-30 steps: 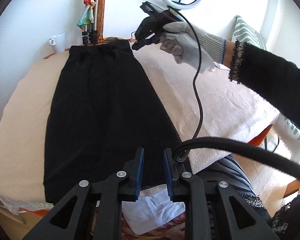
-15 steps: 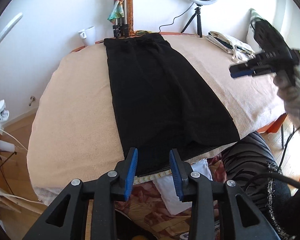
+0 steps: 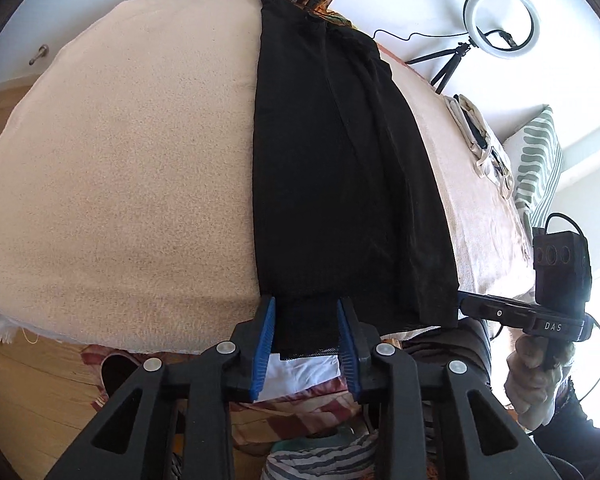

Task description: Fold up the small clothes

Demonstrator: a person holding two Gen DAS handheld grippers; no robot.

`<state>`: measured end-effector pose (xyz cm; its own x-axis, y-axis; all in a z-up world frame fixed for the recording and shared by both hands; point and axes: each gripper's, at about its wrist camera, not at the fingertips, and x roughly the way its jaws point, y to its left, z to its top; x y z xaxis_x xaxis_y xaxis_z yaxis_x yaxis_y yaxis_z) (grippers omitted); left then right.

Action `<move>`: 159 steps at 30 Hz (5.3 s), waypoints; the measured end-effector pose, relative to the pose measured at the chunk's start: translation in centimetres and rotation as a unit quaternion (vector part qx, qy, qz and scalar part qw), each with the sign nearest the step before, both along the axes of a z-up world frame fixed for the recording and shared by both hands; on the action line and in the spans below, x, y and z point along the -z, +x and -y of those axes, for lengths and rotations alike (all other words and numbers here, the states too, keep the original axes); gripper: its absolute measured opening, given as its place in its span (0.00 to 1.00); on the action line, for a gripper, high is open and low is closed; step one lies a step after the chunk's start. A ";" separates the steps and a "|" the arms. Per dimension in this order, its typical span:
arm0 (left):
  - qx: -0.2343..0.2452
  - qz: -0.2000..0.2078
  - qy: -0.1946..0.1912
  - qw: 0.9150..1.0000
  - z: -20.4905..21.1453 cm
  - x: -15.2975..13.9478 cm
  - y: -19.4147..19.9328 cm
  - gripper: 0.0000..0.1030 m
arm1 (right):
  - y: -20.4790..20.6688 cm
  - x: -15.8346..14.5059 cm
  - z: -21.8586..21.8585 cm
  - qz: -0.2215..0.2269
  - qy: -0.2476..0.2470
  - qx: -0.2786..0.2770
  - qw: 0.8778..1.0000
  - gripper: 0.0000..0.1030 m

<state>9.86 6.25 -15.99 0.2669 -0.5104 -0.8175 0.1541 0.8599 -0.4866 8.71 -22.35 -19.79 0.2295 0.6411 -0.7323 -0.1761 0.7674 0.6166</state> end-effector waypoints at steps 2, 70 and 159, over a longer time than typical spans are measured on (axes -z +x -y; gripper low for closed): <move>-0.004 -0.005 -0.009 1.000 0.1 0.2 0.2 0.17 | 0.2 0.0 -0.1 -0.001 0.003 0.005 1.000 0.34; -0.087 0.040 -0.069 0.993 0.6 -2.1 14.0 0.02 | 11.7 -3.1 5.4 0.020 0.071 0.094 0.993 0.05; 0.064 0.127 0.116 0.983 2.8 -0.4 18.6 0.31 | 16.2 -3.5 3.0 0.126 -0.096 0.059 0.986 0.32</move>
